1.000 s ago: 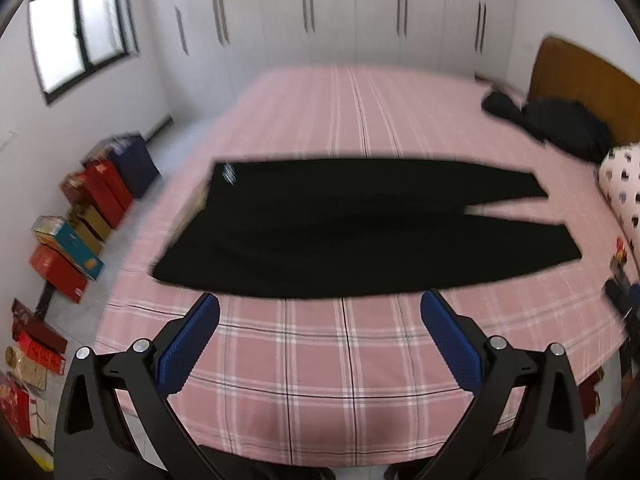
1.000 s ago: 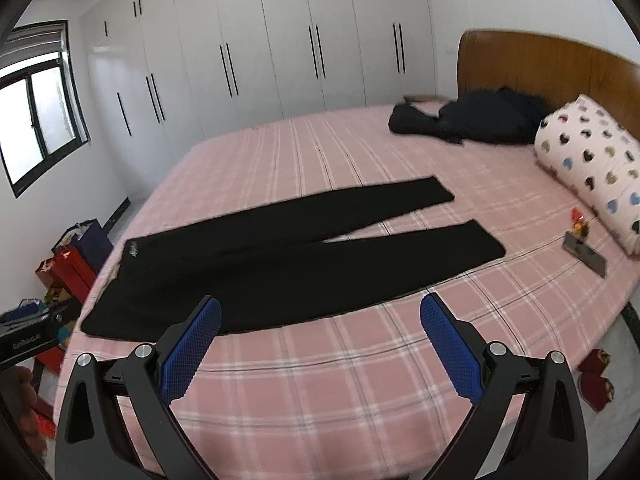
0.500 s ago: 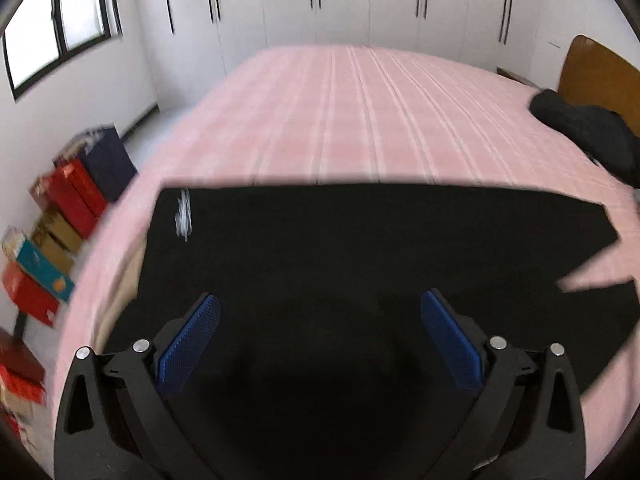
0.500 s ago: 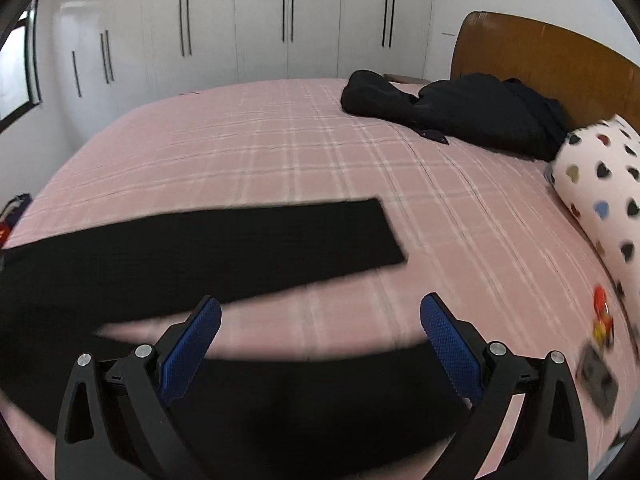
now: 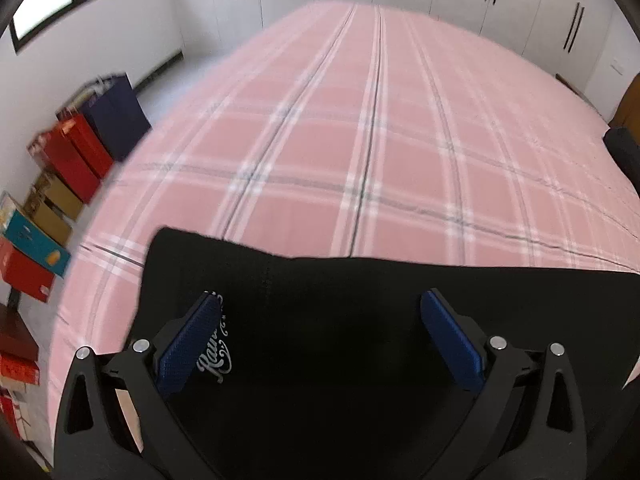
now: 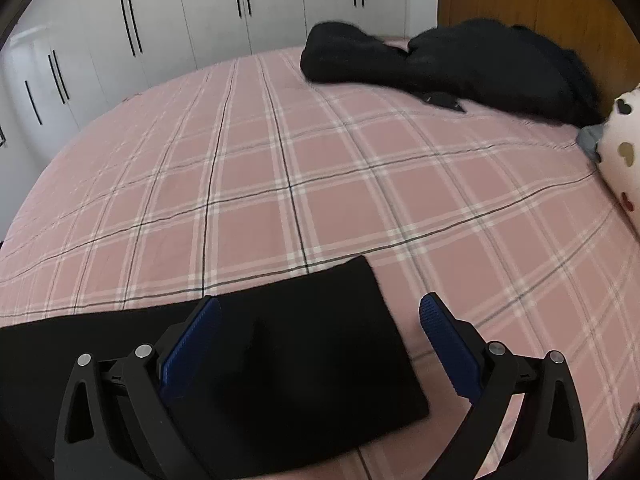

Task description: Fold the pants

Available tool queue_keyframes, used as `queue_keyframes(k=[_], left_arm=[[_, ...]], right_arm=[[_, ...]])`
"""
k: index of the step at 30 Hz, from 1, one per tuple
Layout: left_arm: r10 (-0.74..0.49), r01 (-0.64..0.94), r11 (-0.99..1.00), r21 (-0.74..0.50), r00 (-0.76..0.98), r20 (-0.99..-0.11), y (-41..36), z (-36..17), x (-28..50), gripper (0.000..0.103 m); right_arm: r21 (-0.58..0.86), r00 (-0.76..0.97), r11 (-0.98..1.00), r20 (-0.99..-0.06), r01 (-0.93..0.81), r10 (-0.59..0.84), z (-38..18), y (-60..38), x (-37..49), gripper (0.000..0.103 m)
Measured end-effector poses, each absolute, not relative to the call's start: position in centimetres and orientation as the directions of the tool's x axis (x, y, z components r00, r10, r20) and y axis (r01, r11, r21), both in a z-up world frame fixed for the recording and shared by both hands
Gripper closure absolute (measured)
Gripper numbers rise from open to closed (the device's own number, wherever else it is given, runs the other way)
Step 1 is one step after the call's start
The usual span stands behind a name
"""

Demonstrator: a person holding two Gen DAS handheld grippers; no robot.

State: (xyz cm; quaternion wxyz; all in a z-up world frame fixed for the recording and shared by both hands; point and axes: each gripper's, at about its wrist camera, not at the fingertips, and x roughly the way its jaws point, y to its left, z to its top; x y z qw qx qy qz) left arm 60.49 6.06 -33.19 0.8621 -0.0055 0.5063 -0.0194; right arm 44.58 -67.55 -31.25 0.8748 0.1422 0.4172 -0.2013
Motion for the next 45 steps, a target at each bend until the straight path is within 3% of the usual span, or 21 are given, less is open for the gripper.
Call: queue_keyframes(k=[2, 6, 8, 9, 10, 11, 12, 15, 16, 25, 26, 28, 29, 30, 32, 37, 41, 42, 43, 44, 45], left_arm=[[-0.027, 0.020, 1.000, -0.019, 0.491, -0.871, 5.8, -33.8, 60.6, 0.005], [-0.027, 0.047, 0.999, -0.004, 0.503, -0.864, 5.2, -34.1, 61.0, 0.005], [-0.041, 0.059, 0.998, -0.014, 0.499, -0.866, 5.3, -33.9, 60.9, 0.005], [-0.048, 0.055, 0.998, -0.023, 0.502, -0.864, 5.5, -33.6, 60.8, 0.013], [-0.053, 0.051, 0.998, -0.032, 0.502, -0.863, 5.5, -33.3, 61.0, 0.018], [-0.054, 0.043, 0.998, -0.038, 0.504, -0.862, 5.7, -33.0, 61.0, 0.035], [-0.057, 0.036, 0.998, -0.045, 0.509, -0.859, 6.0, -32.8, 60.9, 0.044], [-0.047, -0.012, 0.998, -0.062, 0.514, -0.857, 7.8, -31.6, 60.7, 0.098], [-0.070, -0.013, 0.996, -0.090, 0.521, -0.851, 8.4, -31.2, 60.4, 0.103], [-0.216, -0.017, 0.962, -0.274, 0.569, -0.793, 12.7, -26.6, 57.4, 0.103], [-0.233, -0.008, 0.959, -0.285, 0.549, -0.802, 12.7, -26.8, 57.4, 0.098], [-0.216, -0.039, 0.961, -0.275, 0.514, -0.830, 12.8, -27.7, 57.9, 0.066], [-0.189, -0.062, 0.964, -0.257, 0.518, -0.834, 12.9, -28.0, 58.3, 0.032], [-0.160, -0.082, 0.968, -0.239, 0.531, -0.832, 12.8, -28.1, 58.5, 0.016], [-0.088, -0.098, 0.980, -0.174, 0.571, -0.816, 12.4, -28.5, 58.9, 0.015], [-0.082, -0.079, 0.988, -0.130, 0.443, -0.893, 11.9, -33.5, 62.0, 0.006], [-0.019, -0.016, 0.999, -0.031, 0.484, -0.875, 10.4, -34.6, 62.4, 0.005], [-0.016, -0.008, 1.000, -0.023, 0.491, -0.871, 10.1, -34.7, 62.5, 0.005], [-0.020, -0.001, 1.000, -0.024, 0.491, -0.871, 10.2, -34.9, 62.7, 0.005], [-0.024, 0.003, 1.000, -0.026, 0.491, -0.871, 10.0, -34.8, 62.6, 0.009], [-0.037, 0.011, 0.999, -0.036, 0.489, -0.872, 10.2, -34.7, 62.5, 0.023]], right_arm=[[0.080, 0.547, 0.879, -0.808, 0.470, -0.218, -32.2, -67.6, 45.6, 0.006], [0.071, 0.515, 0.900, -0.838, 0.431, -0.180, -33.8, -66.5, 46.6, 0.038], [0.065, 0.523, 0.909, -0.834, 0.412, -0.178, -34.0, -65.7, 46.6, 0.046], [0.081, 0.537, 0.913, -0.828, 0.399, -0.162, -33.9, -65.3, 46.4, 0.063], [0.111, 0.550, 0.915, -0.824, 0.389, -0.134, -33.8, -65.2, 46.1, 0.070], [0.123, 0.553, 0.913, -0.824, 0.388, -0.124, -33.6, -65.1, 45.9, 0.092], [0.137, 0.557, 0.911, -0.823, 0.389, -0.115, -33.5, -65.1, 45.6, 0.103], [0.154, 0.594, 0.915, -0.797, 0.373, -0.109, -31.8, -64.6, 43.6, 0.103], [0.154, 0.606, 0.917, -0.787, 0.368, -0.111, -31.1, -64.1, 43.2, 0.103], [0.181, 0.684, 0.897, -0.710, 0.403, -0.164, -24.3, -66.2, 36.2, 0.103], [0.189, 0.679, 0.895, -0.717, 0.403, -0.155, -24.2, -66.6, 35.8, 0.103], [0.179, 0.643, 0.894, -0.752, 0.411, -0.146, -24.9, -67.1, 36.0, 0.097], [0.158, 0.630, 0.894, -0.760, 0.418, -0.160, -25.1, -66.9, 36.1, 0.082], [0.151, 0.619, 0.891, -0.767, 0.427, -0.166, -25.4, -67.0, 36.5, 0.052], [0.138, 0.611, 0.883, -0.769, 0.448, -0.189, -26.1, -67.0, 37.6, 0.028], [0.095, 0.587, 0.887, -0.780, 0.453, -0.216, -28.3, -67.8, 42.2, 0.022], [0.084, 0.511, 0.882, -0.839, 0.463, -0.188, -31.5, -68.3, 45.8, 0.023], [0.080, 0.487, 0.887, -0.856, 0.454, -0.172, -32.3, -68.2, 46.5, 0.029], [0.059, 0.455, 0.899, -0.875, 0.434, -0.163, -33.3, -67.9, 47.2, 0.038], [0.039, 0.444, 0.912, -0.881, 0.408, -0.161, -33.7, -67.4, 47.5, 0.058], [0.036, 0.454, 0.921, -0.877, 0.387, -0.157, -33.7, -66.8, 47.5, 0.087]])
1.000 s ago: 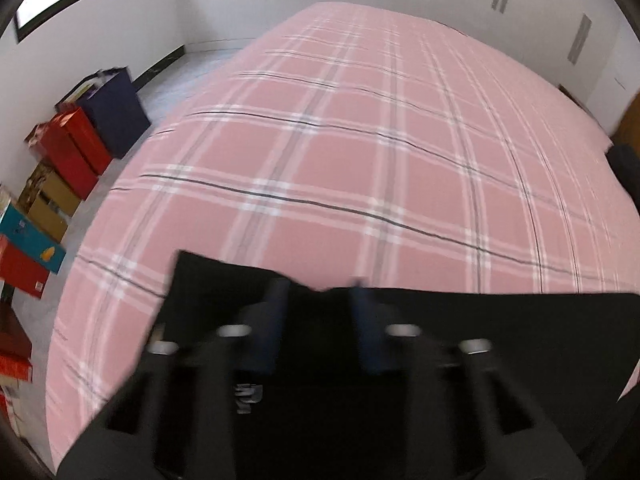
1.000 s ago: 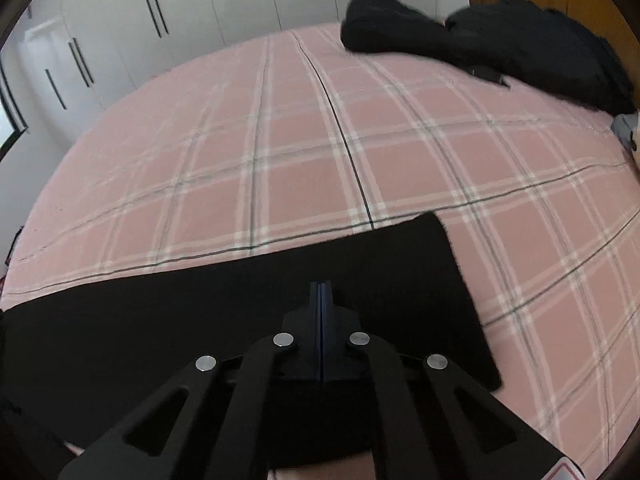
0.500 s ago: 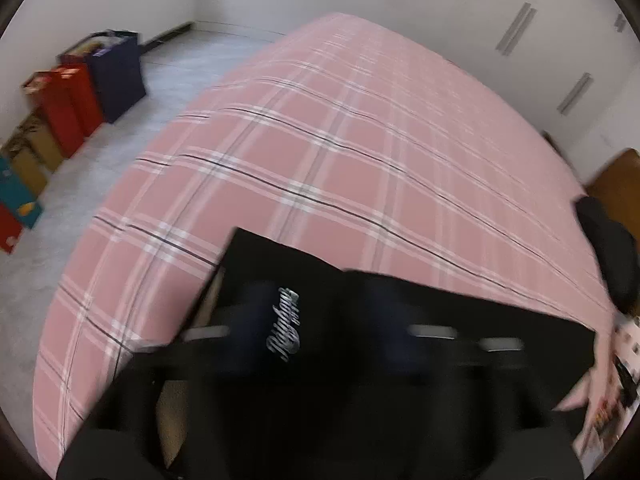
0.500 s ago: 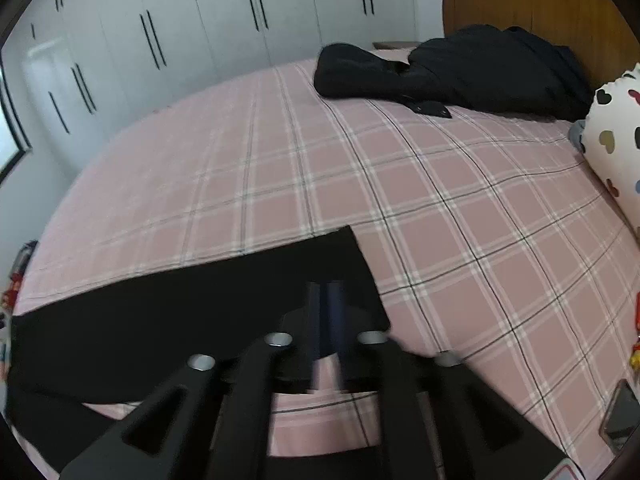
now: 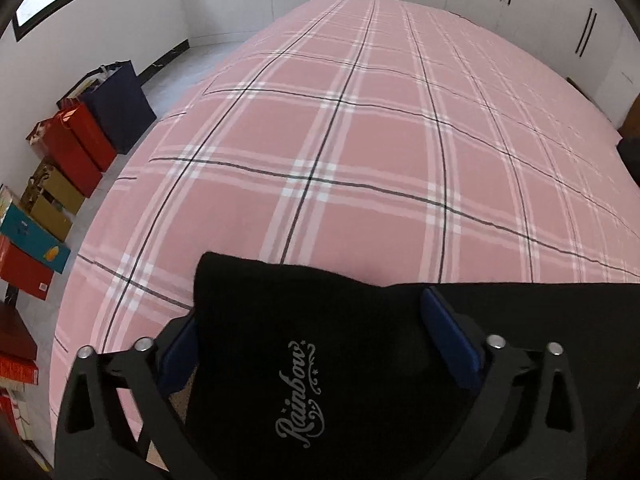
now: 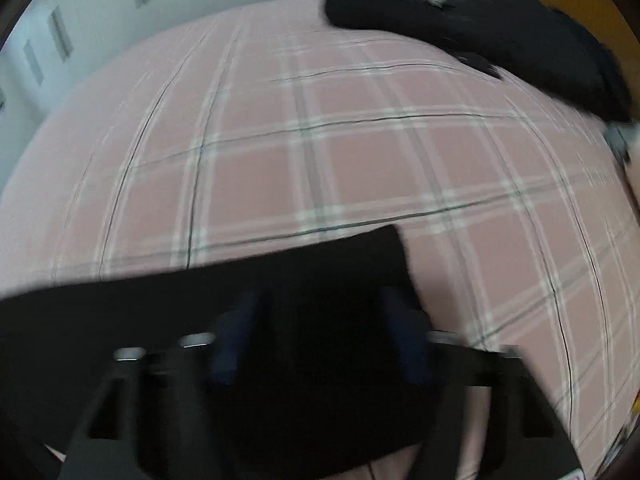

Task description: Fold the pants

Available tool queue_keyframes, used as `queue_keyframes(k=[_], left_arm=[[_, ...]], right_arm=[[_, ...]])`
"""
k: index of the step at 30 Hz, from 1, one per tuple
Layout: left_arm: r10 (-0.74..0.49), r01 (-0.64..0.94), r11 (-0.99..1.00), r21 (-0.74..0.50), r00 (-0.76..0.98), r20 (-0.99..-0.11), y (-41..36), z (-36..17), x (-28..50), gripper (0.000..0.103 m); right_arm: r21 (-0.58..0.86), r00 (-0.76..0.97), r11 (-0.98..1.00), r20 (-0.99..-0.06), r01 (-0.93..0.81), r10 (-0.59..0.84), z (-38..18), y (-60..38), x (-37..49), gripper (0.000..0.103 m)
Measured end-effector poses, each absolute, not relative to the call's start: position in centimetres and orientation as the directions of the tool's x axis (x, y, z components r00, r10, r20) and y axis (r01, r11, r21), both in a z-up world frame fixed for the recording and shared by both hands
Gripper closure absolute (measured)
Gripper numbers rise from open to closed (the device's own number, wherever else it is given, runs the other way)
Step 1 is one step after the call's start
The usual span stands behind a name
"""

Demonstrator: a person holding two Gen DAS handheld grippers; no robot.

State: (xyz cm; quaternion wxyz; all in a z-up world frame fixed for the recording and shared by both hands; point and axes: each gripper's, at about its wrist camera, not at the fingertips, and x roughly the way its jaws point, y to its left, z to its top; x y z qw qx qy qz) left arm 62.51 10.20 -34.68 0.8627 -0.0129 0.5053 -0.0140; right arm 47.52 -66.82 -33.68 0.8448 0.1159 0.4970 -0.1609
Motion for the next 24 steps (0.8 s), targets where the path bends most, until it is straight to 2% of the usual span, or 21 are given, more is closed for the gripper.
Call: queue_keyframes(k=[1, 2, 3, 6, 14, 17, 21, 22, 24], left_arm=[[-0.050, 0.019, 0.999, -0.047, 0.493, -0.869, 10.5, -34.6, 62.4, 0.034], [-0.086, 0.026, 0.996, -0.084, 0.488, -0.868, 10.8, -34.1, 62.2, 0.058], [-0.121, 0.021, 0.992, -0.126, 0.479, -0.870, 11.2, -33.7, 61.8, 0.074], [-0.190, 0.033, 0.979, -0.199, 0.495, -0.848, 12.2, -31.8, 60.3, 0.084], [-0.340, 0.166, 0.938, -0.304, 0.603, -0.721, 13.7, -23.6, 49.9, 0.085], [-0.359, 0.190, 0.932, -0.308, 0.598, -0.717, 14.8, -21.9, 44.8, 0.085], [-0.340, 0.161, 0.939, -0.303, 0.565, -0.752, 16.5, -23.2, 39.3, 0.084], [-0.330, 0.157, 0.943, -0.294, 0.557, -0.762, 16.7, -24.3, 37.8, 0.083], [-0.330, 0.118, 0.940, -0.320, 0.549, -0.768, 17.5, -26.4, 35.8, 0.065]], right_arm=[[0.062, 0.479, 0.923, -0.867, 0.379, -0.138, -33.3, -66.5, 47.2, 0.098], [0.089, 0.493, 0.920, -0.862, 0.382, -0.121, -32.9, -66.5, 46.9, 0.100], [0.091, 0.514, 0.924, -0.849, 0.371, -0.123, -32.2, -66.2, 46.4, 0.100], [0.111, 0.580, 0.933, -0.806, 0.342, -0.116, -29.6, -65.5, 43.9, 0.100], [0.091, 0.697, 0.961, -0.707, 0.261, -0.122, -20.6, -63.0, 31.8, 0.101], [0.080, 0.714, 0.967, -0.690, 0.240, -0.120, -18.7, -61.5, 26.8, 0.101], [0.048, 0.664, 0.966, -0.735, 0.254, -0.138, -20.6, -60.8, 21.7, 0.100], [0.040, 0.644, 0.964, -0.751, 0.264, -0.145, -21.8, -60.7, 20.6, 0.100], [0.050, 0.592, 0.953, -0.793, 0.298, -0.143, -24.2, -61.0, 19.7, 0.095]])
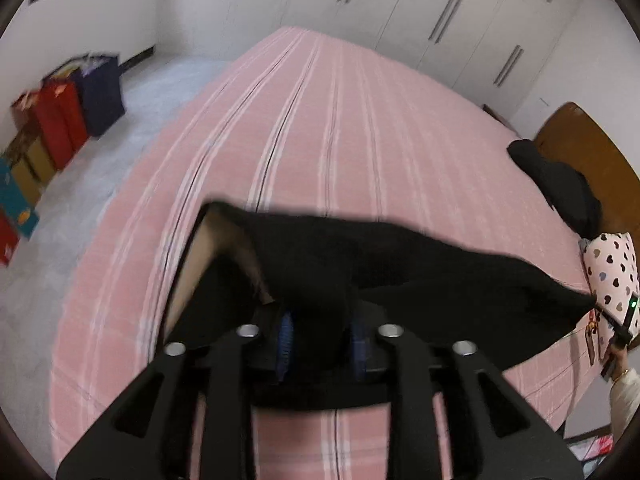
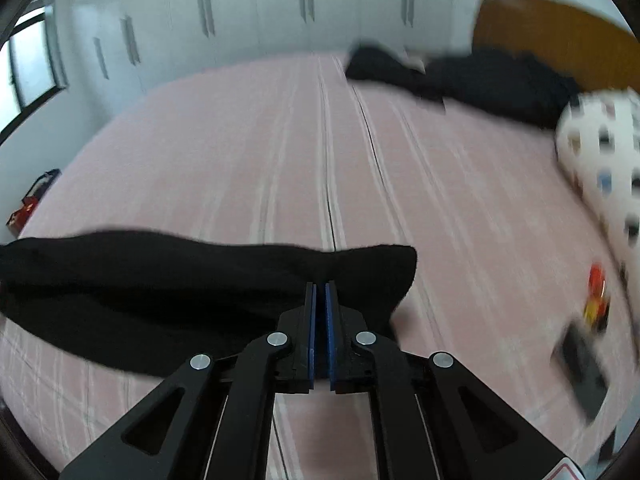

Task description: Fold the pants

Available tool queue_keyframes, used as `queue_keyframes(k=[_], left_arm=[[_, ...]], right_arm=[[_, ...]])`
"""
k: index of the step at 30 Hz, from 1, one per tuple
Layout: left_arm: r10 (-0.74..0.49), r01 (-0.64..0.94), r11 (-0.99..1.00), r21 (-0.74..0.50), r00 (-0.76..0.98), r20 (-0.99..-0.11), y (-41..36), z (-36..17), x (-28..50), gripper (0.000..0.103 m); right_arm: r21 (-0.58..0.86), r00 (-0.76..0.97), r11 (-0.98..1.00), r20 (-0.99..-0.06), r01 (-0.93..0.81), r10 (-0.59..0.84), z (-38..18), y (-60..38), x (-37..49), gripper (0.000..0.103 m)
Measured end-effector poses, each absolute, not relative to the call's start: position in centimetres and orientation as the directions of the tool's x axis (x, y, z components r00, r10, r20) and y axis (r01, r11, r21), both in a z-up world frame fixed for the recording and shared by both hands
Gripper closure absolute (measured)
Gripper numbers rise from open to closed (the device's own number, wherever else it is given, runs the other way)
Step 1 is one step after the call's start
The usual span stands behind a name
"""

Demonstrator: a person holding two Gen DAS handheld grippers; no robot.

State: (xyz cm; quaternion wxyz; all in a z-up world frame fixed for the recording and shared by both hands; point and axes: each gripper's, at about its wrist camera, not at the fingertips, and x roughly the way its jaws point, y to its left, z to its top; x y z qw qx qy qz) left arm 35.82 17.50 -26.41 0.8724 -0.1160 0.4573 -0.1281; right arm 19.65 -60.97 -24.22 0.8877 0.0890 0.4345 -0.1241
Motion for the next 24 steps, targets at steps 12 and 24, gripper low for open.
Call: queue_keyframes(k=[12, 24], left_arm=[[-0.335, -0.228, 0.745, -0.627, 0.685, -0.647, 22.9, -29.3, 30.8, 0.014], [-0.454, -0.116, 0.760, -0.639, 0.610, -0.650, 20.7, -27.9, 37.2, 0.094]], right_arm=[[0.145, 0.639, 0.876, -0.739, 0.460, -0.213, -24.4, -56.3, 11.4, 0.057], [0.223, 0.615, 0.894, -0.785, 0.388, -0.071, -27.1, -47.2, 11.5, 0.049]])
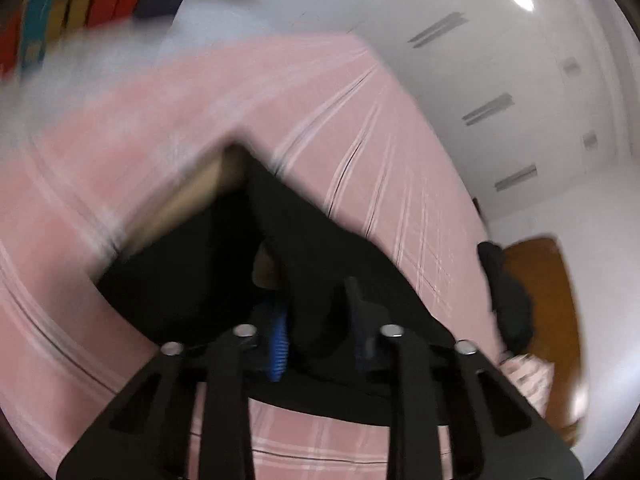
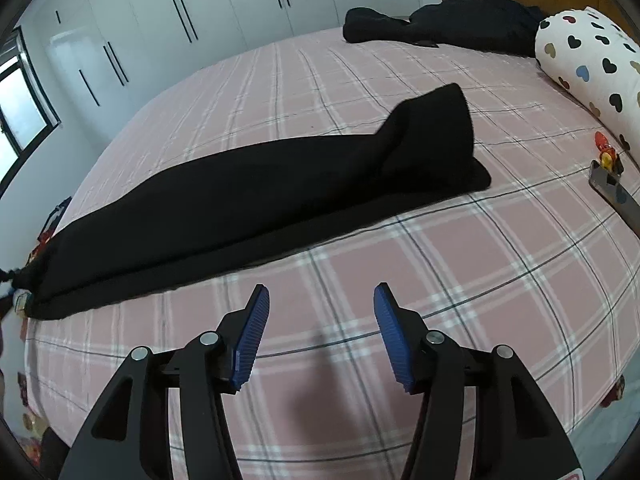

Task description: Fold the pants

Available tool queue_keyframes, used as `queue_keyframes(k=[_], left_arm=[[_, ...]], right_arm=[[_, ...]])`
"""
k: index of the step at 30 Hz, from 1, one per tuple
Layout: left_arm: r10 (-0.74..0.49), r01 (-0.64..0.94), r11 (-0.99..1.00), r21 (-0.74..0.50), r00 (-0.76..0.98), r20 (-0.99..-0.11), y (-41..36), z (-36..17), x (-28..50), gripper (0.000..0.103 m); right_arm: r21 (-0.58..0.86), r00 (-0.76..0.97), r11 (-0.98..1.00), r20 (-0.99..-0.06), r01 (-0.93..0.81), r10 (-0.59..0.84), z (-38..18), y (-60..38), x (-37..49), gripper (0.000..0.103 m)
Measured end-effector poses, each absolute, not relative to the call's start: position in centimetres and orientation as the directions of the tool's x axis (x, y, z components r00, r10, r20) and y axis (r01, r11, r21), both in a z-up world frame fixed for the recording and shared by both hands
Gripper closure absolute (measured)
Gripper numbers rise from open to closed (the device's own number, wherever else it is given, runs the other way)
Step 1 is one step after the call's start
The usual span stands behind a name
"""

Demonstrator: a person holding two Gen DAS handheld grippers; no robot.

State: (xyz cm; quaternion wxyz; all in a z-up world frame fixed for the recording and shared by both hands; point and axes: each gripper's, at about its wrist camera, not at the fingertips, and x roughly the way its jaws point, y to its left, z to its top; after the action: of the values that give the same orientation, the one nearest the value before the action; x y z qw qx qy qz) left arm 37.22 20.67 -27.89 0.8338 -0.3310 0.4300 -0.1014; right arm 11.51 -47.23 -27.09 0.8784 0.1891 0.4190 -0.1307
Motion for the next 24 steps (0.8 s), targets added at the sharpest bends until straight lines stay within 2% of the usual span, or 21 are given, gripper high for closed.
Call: queue_keyframes(k=[2, 4, 5, 7, 8, 9, 10, 11, 12, 14, 16, 17, 18, 19, 21, 22, 24], left_arm=[[-0.406, -0.106, 0.807, -0.581, 0.614, -0.676, 22.1, -25.7, 36.2, 0.093], [-0.369, -0.120, 0.856, -0.502, 0.538, -0.758, 22.9, -27.0, 35.7, 0.091], [-0.327, -0.136, 0.882, -0.451, 0.512, -0.795, 22.9, -27.8, 35.3, 0.093], [-0.352, -0.120, 0.879, -0.461, 0.487, -0.799, 22.3, -29.1, 34.1, 0.088], [-0.376, -0.120, 0.866, -0.486, 0.484, -0.790, 21.9, -29.4, 33.6, 0.077], [-0.397, -0.133, 0.846, -0.516, 0.489, -0.777, 21.4, -29.7, 33.0, 0.049], [-0.393, -0.156, 0.834, -0.529, 0.506, -0.768, 21.1, -29.8, 32.5, 0.035], [-0.369, -0.181, 0.830, -0.527, 0.529, -0.764, 20.9, -30.0, 32.0, 0.019], [-0.351, -0.195, 0.832, -0.520, 0.539, -0.765, 20.6, -30.0, 31.8, 0.016], [-0.338, -0.214, 0.831, -0.513, 0.539, -0.772, 19.9, -30.5, 32.0, 0.016], [-0.329, -0.245, 0.825, -0.510, 0.525, -0.785, 19.7, -31.1, 32.4, 0.016], [-0.322, -0.257, 0.824, -0.505, 0.521, -0.791, 20.2, -31.3, 32.2, 0.016], [-0.312, -0.265, 0.827, -0.496, 0.518, -0.797, 20.2, -31.5, 32.3, 0.017], [-0.295, -0.269, 0.837, -0.477, 0.513, -0.806, 20.1, -31.6, 32.6, 0.016], [-0.276, -0.265, 0.851, -0.453, 0.509, -0.816, 20.5, -31.4, 33.0, 0.016], [-0.272, -0.258, 0.857, -0.447, 0.509, -0.817, 20.5, -31.3, 33.1, 0.016], [-0.273, -0.248, 0.864, -0.439, 0.502, -0.821, 20.3, -31.6, 33.6, 0.016]], right_arm=[[0.228, 0.629, 0.894, -0.774, 0.387, -0.075, -26.6, -47.6, 11.2, 0.047], [0.233, 0.626, 0.882, -0.775, 0.409, -0.085, -26.7, -48.8, 11.1, 0.043], [0.219, 0.614, 0.876, -0.782, 0.430, -0.105, -27.0, -49.2, 11.2, 0.043], [0.228, 0.605, 0.849, -0.786, 0.477, -0.129, -27.1, -51.2, 11.9, 0.043], [0.252, 0.617, 0.832, -0.775, 0.495, -0.132, -26.7, -52.3, 12.3, 0.043], [0.267, 0.627, 0.823, -0.767, 0.502, -0.133, -26.3, -53.0, 12.8, 0.041], [0.289, 0.642, 0.814, -0.756, 0.504, -0.129, -25.8, -53.9, 13.8, 0.039], [0.296, 0.645, 0.808, -0.753, 0.509, -0.130, -25.6, -54.5, 14.7, 0.031], [0.301, 0.631, 0.797, -0.765, 0.524, -0.127, -25.6, -55.3, 16.4, 0.022], [0.312, 0.597, 0.779, -0.796, 0.544, -0.098, -26.7, -56.4, 19.1, 0.022], [0.300, 0.549, 0.763, -0.831, 0.573, -0.085, -28.6, -57.6, 22.3, 0.029], [0.302, 0.538, 0.761, -0.840, 0.574, -0.072, -29.2, -57.9, 23.4, 0.059], [0.313, 0.537, 0.760, -0.842, 0.569, -0.055, -29.5, -58.3, 24.3, 0.094], [0.358, 0.573, 0.743, -0.819, 0.565, -0.041, -28.9, -58.9, 24.6, 0.093], [0.507, 0.733, 0.719, -0.680, 0.474, -0.004, -25.9, -59.5, 23.1, 0.094], [0.527, 0.795, 0.743, -0.607, 0.412, -0.011, -23.9, -59.3, 21.8, 0.094], [0.471, 0.815, 0.803, -0.578, 0.366, -0.032, -22.8, -59.0, 20.2, 0.092]])
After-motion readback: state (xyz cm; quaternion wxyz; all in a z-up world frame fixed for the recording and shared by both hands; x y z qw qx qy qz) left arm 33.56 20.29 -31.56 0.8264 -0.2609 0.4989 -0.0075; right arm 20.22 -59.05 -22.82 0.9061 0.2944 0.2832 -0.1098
